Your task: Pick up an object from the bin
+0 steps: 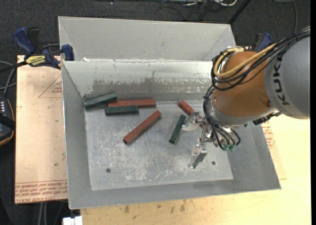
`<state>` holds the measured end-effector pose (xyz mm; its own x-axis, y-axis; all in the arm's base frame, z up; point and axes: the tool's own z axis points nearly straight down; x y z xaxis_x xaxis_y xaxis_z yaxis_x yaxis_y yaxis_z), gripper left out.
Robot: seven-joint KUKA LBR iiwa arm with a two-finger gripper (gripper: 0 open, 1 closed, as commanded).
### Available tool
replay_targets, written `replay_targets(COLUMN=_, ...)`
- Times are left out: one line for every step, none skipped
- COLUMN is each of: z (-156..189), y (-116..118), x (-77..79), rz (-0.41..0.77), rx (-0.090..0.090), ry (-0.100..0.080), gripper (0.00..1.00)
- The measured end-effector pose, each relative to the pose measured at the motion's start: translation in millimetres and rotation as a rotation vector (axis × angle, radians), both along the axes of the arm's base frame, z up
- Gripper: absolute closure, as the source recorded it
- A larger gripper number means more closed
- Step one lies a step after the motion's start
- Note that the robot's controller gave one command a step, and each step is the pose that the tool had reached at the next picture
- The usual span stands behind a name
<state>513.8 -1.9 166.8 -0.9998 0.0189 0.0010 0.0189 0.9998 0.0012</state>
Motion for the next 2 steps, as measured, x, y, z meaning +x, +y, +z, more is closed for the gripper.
replay_targets(z=-17.5, y=7.1, x=24.9, rz=0.056, rx=-0.002, ry=-0.008, gripper=0.0)
replay_targets(z=-64.0, y=19.4, x=47.2, rz=0.091, rx=0.0, ry=-0.006, gripper=0.0)
